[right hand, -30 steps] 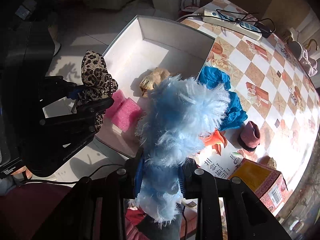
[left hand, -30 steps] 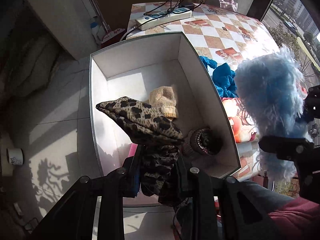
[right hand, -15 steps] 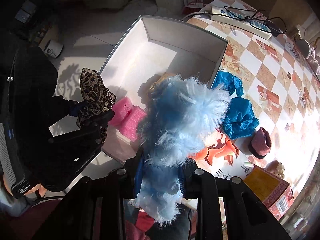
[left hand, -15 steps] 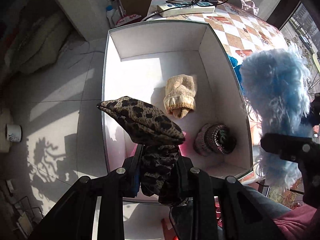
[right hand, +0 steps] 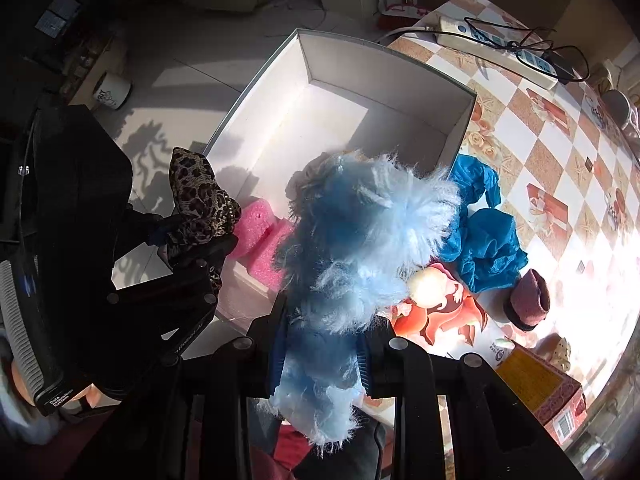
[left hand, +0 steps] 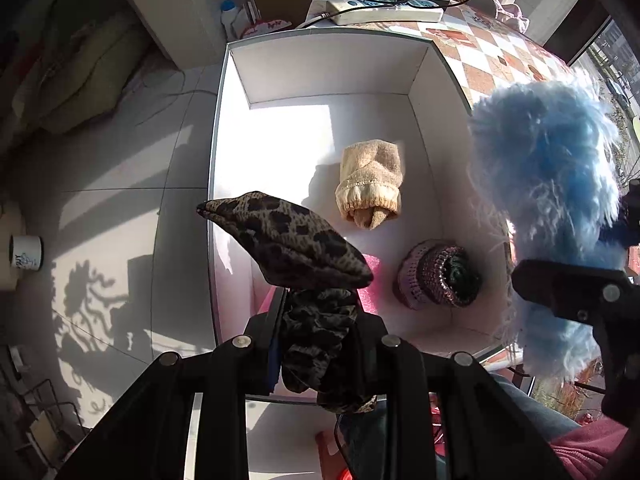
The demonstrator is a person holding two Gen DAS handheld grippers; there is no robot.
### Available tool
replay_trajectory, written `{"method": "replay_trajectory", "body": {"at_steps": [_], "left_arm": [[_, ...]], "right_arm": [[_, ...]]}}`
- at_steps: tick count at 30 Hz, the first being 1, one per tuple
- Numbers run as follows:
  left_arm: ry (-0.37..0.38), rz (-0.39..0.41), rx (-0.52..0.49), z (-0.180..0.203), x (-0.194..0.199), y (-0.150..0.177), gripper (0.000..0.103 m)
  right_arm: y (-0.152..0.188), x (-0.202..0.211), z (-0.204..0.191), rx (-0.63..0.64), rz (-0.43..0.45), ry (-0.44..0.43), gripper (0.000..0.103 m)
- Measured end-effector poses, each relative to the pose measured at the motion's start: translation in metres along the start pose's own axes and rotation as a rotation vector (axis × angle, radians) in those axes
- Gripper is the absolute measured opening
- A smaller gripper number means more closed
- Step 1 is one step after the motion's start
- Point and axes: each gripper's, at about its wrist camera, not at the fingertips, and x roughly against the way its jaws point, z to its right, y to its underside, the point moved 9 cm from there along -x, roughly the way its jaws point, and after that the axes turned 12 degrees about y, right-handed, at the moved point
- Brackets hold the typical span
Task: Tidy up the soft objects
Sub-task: 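Carry the leopard scarf and blue fluffy item in both tools over the white box, then open both tools to drop the scarf and fluffy item into the box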
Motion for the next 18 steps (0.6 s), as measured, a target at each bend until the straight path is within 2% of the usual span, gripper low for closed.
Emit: {"method": "replay_trajectory", "body": {"at_steps": [18], "left_arm": [[0.004,-0.011,0.023,-0.004,-0.006,0.000,0.032]], "right_arm": [[-0.015,-0.017,-0.008,0.014,-0.008,0.012,0.030]]}}
